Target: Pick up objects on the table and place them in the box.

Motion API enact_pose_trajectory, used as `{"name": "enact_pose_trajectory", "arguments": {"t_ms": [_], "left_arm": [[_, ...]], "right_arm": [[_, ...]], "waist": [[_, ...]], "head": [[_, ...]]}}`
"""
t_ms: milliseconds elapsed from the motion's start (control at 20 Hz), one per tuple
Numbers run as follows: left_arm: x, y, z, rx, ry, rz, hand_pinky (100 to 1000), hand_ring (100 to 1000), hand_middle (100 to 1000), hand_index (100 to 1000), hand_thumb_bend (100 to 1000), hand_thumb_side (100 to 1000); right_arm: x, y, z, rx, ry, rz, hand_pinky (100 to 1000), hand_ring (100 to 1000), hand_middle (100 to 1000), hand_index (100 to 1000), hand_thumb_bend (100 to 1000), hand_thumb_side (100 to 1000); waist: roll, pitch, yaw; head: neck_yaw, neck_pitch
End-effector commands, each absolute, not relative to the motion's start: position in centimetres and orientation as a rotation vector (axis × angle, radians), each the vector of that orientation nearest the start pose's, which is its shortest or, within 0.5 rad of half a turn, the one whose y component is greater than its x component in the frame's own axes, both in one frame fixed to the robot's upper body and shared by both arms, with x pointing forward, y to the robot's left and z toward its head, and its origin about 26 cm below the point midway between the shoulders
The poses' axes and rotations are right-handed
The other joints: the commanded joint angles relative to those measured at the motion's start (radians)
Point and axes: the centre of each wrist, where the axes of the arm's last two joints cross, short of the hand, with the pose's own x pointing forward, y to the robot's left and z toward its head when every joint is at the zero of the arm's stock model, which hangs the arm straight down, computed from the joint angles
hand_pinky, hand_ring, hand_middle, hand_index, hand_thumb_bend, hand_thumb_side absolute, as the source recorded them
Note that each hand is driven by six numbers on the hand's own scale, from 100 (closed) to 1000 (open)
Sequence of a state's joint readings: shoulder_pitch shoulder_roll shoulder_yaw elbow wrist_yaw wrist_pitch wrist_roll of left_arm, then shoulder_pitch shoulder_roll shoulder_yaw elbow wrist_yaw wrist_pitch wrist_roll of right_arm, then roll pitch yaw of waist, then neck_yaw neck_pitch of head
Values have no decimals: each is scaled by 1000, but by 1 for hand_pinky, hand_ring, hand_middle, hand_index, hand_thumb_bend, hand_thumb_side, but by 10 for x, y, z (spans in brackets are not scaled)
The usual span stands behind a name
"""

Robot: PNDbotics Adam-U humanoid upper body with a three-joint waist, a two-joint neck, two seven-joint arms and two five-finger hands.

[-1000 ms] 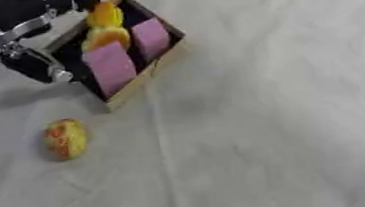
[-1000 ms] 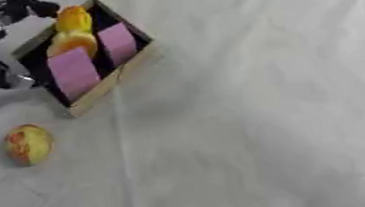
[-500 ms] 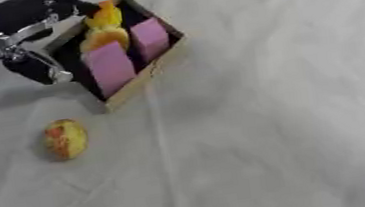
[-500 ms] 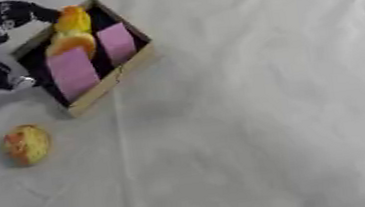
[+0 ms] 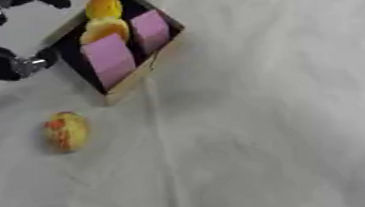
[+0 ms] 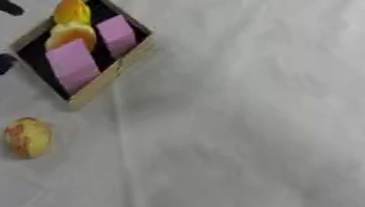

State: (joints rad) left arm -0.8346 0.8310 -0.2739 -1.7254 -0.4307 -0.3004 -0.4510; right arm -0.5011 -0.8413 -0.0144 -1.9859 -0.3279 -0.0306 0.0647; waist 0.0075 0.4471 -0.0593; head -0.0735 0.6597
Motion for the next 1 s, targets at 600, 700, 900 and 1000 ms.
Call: {"name": "enact_pose_trajectory", "arguments": {"t_ms": [600, 700, 900, 1000], "left_arm": [[293, 282, 296, -984, 2225, 2537, 794, 756, 712, 883, 292, 356], [293, 282, 291, -1000, 2203, 2573, 796, 759, 717, 883, 326, 400], [294, 280, 285, -1021, 2144, 2633, 804, 771, 706, 889, 379, 440], [294, 279, 283, -1036, 2111, 2665, 805, 774, 711, 898, 403, 473]], "right_arm": [[288, -311, 332, -236, -2428, 801, 1000, 986, 680, 795, 100, 464], [288, -311, 332, -234, -2428, 803, 1000, 986, 680, 795, 100, 463], [288, -311, 332, -232, -2429, 801, 1000, 986, 679, 795, 100, 465], [288, -310, 332, -231, -2432, 799, 1000, 986, 678, 794, 100, 465]], "waist": [[-11, -49, 10], [-12, -48, 11], [-14, -49, 9], [-14, -49, 6]], "head": [[-21, 11], [-21, 11], [-20, 14], [-20, 15]]}}
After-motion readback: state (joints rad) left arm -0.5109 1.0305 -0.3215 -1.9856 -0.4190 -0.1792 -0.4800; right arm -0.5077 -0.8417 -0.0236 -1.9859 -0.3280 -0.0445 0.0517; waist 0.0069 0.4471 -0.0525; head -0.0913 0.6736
